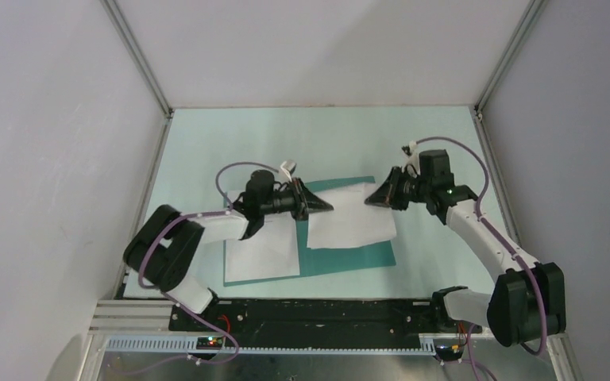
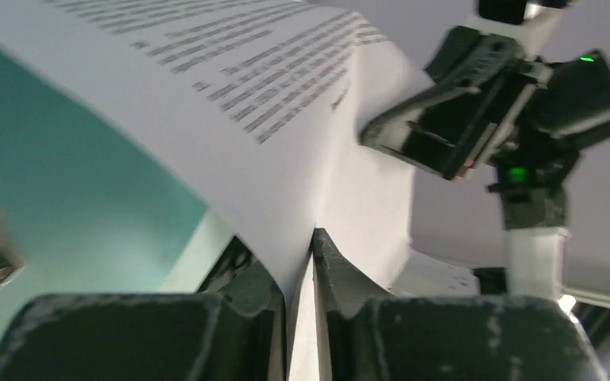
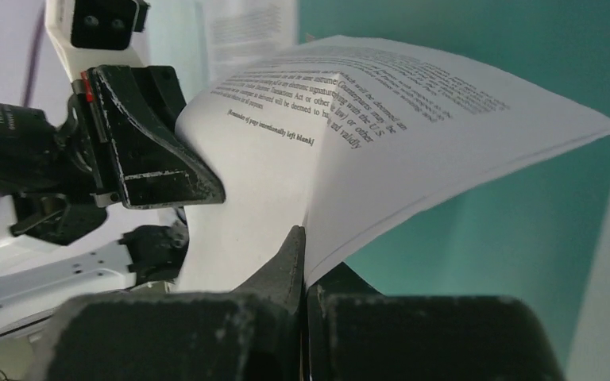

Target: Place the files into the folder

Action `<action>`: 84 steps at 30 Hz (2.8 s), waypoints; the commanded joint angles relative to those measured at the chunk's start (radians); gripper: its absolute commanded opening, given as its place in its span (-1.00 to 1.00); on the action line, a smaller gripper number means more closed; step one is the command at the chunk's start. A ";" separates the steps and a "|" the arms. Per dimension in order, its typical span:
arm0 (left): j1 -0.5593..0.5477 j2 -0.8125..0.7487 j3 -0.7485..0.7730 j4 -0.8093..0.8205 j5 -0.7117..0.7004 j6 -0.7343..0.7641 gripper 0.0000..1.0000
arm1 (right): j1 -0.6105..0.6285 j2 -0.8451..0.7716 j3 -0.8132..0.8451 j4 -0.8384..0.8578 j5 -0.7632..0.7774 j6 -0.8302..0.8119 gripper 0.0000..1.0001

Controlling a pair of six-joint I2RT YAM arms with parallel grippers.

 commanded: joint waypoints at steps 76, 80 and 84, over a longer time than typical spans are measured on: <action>-0.057 0.138 0.278 -1.123 -0.847 0.704 -1.00 | 0.085 0.340 -0.185 0.220 0.342 0.091 -1.00; -0.057 0.139 0.283 -1.126 -0.847 0.714 -1.00 | 0.115 0.363 -0.149 0.203 0.359 0.094 -1.00; -0.057 0.143 0.289 -1.128 -0.841 0.718 -1.00 | 0.139 0.379 -0.113 0.186 0.384 0.102 -1.00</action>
